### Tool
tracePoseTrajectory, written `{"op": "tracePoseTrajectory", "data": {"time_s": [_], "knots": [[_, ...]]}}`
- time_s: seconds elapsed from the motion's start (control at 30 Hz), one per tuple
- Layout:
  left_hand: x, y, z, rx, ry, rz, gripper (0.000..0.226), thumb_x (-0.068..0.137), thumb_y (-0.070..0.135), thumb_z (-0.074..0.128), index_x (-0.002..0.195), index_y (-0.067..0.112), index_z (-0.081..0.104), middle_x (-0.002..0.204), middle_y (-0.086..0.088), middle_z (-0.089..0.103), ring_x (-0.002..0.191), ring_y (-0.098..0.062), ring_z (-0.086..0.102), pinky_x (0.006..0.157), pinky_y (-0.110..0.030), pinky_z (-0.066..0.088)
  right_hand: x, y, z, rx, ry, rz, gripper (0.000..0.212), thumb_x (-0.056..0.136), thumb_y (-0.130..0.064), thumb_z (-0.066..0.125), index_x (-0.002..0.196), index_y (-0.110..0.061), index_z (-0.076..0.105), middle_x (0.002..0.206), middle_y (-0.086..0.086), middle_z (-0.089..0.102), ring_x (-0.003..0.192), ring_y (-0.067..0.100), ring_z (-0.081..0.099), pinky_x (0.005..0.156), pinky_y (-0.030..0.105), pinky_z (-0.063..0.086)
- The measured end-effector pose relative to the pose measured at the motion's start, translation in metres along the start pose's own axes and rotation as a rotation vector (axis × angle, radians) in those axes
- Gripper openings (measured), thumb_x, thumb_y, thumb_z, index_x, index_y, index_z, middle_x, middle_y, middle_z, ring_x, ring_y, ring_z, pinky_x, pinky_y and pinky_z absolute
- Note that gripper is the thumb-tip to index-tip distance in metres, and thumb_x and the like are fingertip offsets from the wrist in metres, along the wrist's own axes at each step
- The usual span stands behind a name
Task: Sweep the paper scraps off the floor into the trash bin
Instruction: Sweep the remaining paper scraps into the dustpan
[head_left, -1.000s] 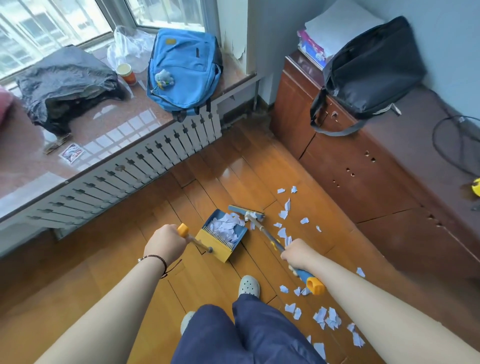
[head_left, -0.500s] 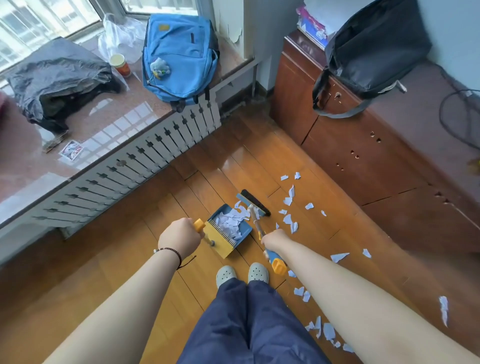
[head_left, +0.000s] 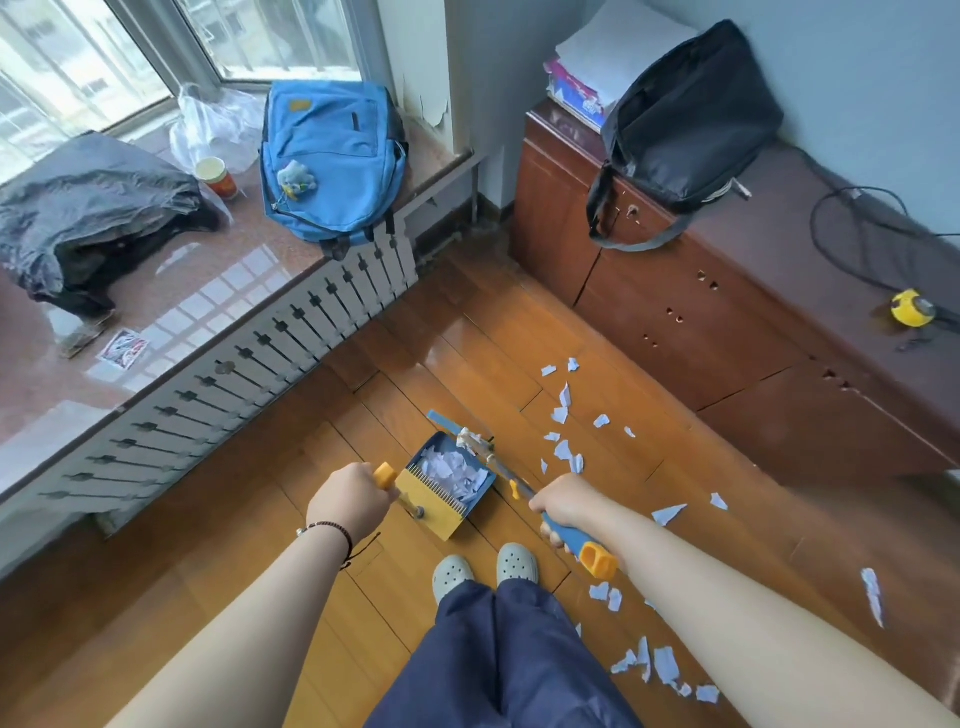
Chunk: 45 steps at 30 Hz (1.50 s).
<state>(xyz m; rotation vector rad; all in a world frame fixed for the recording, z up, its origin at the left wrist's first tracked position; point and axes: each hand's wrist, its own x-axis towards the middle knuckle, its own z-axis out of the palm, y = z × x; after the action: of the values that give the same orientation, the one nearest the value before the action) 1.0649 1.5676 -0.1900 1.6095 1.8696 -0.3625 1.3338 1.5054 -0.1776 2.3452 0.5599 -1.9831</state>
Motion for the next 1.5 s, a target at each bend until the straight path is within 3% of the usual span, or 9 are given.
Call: {"op": "tracePoseTrajectory", "data": {"time_s": [0.53,0.67,0.83,0.97,1.07,1.13,1.3,1.5], "knots": [[-0.010,0.047,0.002,0.158,-0.010,0.098,0.028,0.098,0.042,0.060,0.077,0.023,0.056,0.071,0.003,0.063,0.061,-0.014,0.060,0.053,-0.027,0.051,0.032,0.031,-0.041,0.193,0.124,-0.024,0.029,0.094,-0.009,0.054,0.121,0.000,0.054,0.064,0.013,0.055,0.043,0.022,0.050,0.040,0.021,0.041],[-0.014,0.043,0.001,0.119,0.014,0.073,0.030,0.097,0.044,0.062,0.077,0.022,0.058,0.072,0.001,0.065,0.065,-0.017,0.065,0.055,-0.028,0.054,0.069,0.037,-0.037,0.194,0.163,-0.013,0.040,0.087,-0.014,0.059,0.124,0.000,0.052,0.082,0.016,0.061,0.065,0.027,0.057,0.057,0.030,0.048],[-0.017,0.015,-0.008,0.080,0.031,0.032,0.031,0.093,0.046,0.066,0.081,0.019,0.062,0.069,-0.001,0.068,0.062,-0.021,0.067,0.055,-0.033,0.057,0.093,0.037,-0.020,0.186,0.184,-0.018,0.031,0.085,-0.012,0.058,0.114,-0.003,0.058,0.089,0.017,0.066,0.076,0.031,0.066,0.071,0.041,0.058],[-0.018,0.001,-0.014,0.038,0.019,0.019,0.028,0.092,0.046,0.067,0.082,0.020,0.065,0.068,-0.001,0.068,0.060,-0.021,0.068,0.055,-0.034,0.059,0.090,0.029,-0.018,0.156,0.204,-0.012,0.023,0.087,-0.010,0.054,0.109,-0.003,0.060,0.081,0.016,0.068,0.063,0.030,0.067,0.062,0.036,0.059],[-0.016,-0.005,-0.019,0.033,0.022,0.023,0.027,0.092,0.045,0.066,0.082,0.020,0.066,0.067,0.000,0.068,0.060,-0.020,0.068,0.055,-0.034,0.058,0.087,0.019,-0.019,0.074,0.230,-0.006,0.024,0.089,-0.014,0.055,0.110,-0.004,0.058,0.091,0.013,0.067,0.078,0.030,0.068,0.061,0.033,0.058],[-0.016,-0.006,-0.020,0.031,0.022,0.023,0.027,0.092,0.044,0.066,0.080,0.020,0.066,0.067,0.000,0.068,0.061,-0.021,0.068,0.056,-0.035,0.059,0.082,0.012,-0.016,0.019,0.237,0.003,0.022,0.091,-0.015,0.055,0.111,-0.007,0.056,0.093,0.010,0.063,0.082,0.028,0.064,0.055,0.027,0.048],[-0.015,-0.008,-0.022,-0.009,0.011,0.031,0.027,0.093,0.041,0.067,0.077,0.019,0.064,0.068,-0.001,0.068,0.059,-0.018,0.065,0.055,-0.033,0.058,0.090,0.007,-0.003,0.020,0.206,0.043,0.027,0.090,-0.015,0.057,0.114,-0.004,0.054,0.101,0.013,0.065,0.090,0.030,0.066,0.075,0.036,0.058],[-0.022,-0.026,-0.034,-0.046,0.019,0.017,0.025,0.092,0.042,0.069,0.078,0.021,0.065,0.067,0.000,0.068,0.059,-0.018,0.064,0.055,-0.033,0.056,0.086,0.004,-0.002,-0.035,0.197,-0.026,0.030,0.090,-0.015,0.055,0.116,-0.002,0.060,0.103,0.017,0.065,0.086,0.028,0.062,0.086,0.040,0.057]]}}
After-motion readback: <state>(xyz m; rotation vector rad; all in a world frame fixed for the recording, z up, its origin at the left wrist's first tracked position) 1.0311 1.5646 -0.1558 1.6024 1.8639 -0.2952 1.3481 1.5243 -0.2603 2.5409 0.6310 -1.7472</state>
